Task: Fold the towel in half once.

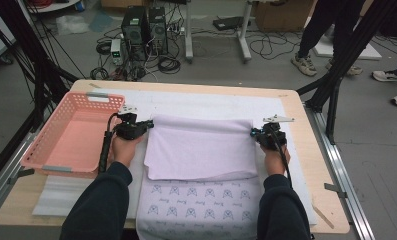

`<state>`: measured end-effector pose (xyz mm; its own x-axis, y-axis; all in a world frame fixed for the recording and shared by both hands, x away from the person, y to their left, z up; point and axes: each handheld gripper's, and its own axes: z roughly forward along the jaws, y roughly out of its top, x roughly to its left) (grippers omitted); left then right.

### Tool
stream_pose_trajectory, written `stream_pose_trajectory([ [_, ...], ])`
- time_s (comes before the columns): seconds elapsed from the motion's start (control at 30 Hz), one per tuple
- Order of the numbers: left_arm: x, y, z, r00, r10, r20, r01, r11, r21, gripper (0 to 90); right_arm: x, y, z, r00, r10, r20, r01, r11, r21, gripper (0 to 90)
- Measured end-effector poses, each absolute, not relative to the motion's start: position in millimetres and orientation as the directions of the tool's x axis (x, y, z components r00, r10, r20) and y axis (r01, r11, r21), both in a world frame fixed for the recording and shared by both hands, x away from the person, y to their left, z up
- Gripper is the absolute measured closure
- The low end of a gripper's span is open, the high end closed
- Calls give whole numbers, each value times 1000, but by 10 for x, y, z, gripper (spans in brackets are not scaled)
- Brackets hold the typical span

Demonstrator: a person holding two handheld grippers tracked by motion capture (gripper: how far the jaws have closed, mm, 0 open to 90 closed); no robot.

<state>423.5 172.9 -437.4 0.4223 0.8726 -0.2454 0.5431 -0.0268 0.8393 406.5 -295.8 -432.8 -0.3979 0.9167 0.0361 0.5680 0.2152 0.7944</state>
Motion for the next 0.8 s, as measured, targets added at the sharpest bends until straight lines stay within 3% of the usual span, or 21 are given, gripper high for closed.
stream_pose_trajectory([
  [0.17,4231,1707,-4417,433,876,-212,538,-63,841,845,4098,-2940,-4385,-384,922,49,585,202,785,875],
  [0.2,4226,1710,-4406,435,877,-204,526,-63,848,801,4099,-2938,-4392,-380,924,49,591,202,781,867],
  [0.23,4224,1722,-4394,430,879,-208,524,-56,850,702,4100,-2940,-4397,-376,925,53,593,196,781,837],
  [0.3,4213,1748,-4369,422,870,-256,544,-17,839,514,4096,-2951,-4393,-354,933,65,594,171,786,661],
  [0.37,4178,1756,-4341,436,867,-240,541,-40,840,459,4084,-2971,-4376,-350,933,84,594,152,790,612],
  [0.63,3954,1683,-4304,519,823,-231,540,-106,835,365,3936,-2980,-4266,-391,917,77,567,174,805,512],
  [0.8,3788,1638,-4284,550,806,-218,497,-107,861,378,3798,-2974,-4217,-440,894,89,554,192,810,496],
])
